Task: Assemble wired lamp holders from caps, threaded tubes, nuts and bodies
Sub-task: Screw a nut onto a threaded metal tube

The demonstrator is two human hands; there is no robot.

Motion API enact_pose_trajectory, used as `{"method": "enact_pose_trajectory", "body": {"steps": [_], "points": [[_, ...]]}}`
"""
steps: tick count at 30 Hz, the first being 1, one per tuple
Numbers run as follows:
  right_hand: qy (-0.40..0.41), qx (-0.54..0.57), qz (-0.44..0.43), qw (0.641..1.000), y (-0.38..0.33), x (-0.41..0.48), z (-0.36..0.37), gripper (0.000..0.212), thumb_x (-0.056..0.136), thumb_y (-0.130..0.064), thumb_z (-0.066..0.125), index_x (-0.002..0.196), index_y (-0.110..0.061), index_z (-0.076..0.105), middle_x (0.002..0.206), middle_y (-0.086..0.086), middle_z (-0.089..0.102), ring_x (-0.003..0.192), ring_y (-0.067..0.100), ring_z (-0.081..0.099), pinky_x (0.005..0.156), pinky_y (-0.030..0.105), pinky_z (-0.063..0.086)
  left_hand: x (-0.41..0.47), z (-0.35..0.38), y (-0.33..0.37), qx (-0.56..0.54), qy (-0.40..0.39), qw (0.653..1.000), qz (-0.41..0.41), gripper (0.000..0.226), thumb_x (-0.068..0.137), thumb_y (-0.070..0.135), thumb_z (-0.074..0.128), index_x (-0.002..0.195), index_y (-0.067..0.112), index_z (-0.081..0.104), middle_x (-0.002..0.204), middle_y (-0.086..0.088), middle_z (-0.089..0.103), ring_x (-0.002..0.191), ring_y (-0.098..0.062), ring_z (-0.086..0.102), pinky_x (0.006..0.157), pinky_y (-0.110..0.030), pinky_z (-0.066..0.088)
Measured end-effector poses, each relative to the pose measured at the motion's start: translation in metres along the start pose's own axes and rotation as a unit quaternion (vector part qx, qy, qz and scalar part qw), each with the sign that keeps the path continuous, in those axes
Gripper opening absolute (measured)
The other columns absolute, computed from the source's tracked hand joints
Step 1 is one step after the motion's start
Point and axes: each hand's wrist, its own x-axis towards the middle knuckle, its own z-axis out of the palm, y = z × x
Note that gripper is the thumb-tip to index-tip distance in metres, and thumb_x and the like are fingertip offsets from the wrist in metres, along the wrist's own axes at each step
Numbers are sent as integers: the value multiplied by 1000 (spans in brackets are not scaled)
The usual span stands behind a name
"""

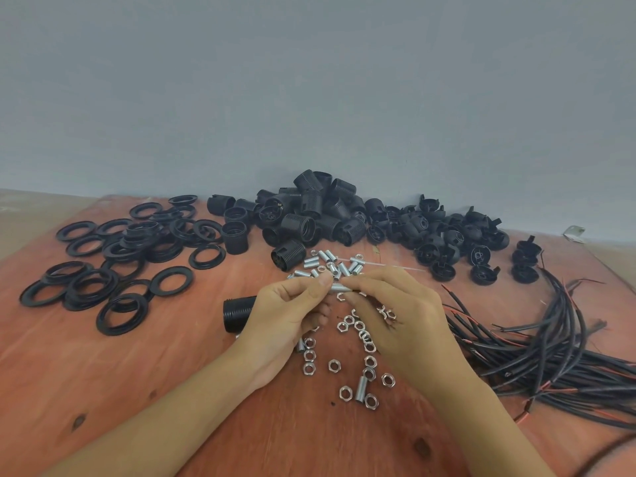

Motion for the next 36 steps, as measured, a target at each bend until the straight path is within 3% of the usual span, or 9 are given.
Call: {"method": "enact_pose_trajectory", "body": {"steps": [4,12,17,23,29,33,36], "points": [[-7,83,80,993,-2,1,1,15,87,-13,71,101,-17,76,91,-9,72,84,6,65,76,12,48,2,-3,-1,13,3,999,38,30,65,37,75,80,11,79,75,-5,71,65,-10,62,63,-18,53],[2,56,43,998,-1,1,0,18,86,-6,73,102,-13,76,96,-8,71,90,2,65,81,13,48,3,-4,-2,-17,8,1000,20,34,68,34,74,86,6,77,76,-6,70,66,-9,63,64,-17,55],[-10,154,184,971,-4,1,4,17,87,-13,73,97,-27,75,88,-17,73,84,7,67,75,13,49,3,-6,-2,-4,6,999,51,33,70,25,76,98,8,76,88,-11,73,77,-14,65,69,-21,54],[-14,201,244,949,-6,1,4,15,87,-17,72,96,-28,75,90,-13,75,86,11,69,81,29,56,3,-7,-2,6,-11,996,91,30,66,23,78,95,15,79,98,-7,75,87,-13,70,72,-19,54],[-32,190,254,948,-5,1,2,12,87,-20,72,97,-24,76,89,-11,75,86,12,69,82,33,56,2,-8,-3,52,-10,988,147,24,70,16,76,94,15,79,96,-10,76,90,-19,73,76,-21,56],[-35,185,258,948,-8,3,3,14,85,-41,62,82,-34,73,74,-7,72,66,9,63,66,23,53,1,-8,-3,92,-15,979,183,24,73,11,73,97,8,75,94,-8,76,89,-17,73,76,-21,56],[-37,142,252,956,-10,-1,7,46,94,-55,43,60,-28,60,53,2,53,46,7,42,47,16,36,1,-5,-6,108,-27,972,207,25,74,9,72,98,8,74,96,-6,76,90,-16,72,78,-22,56]]}}
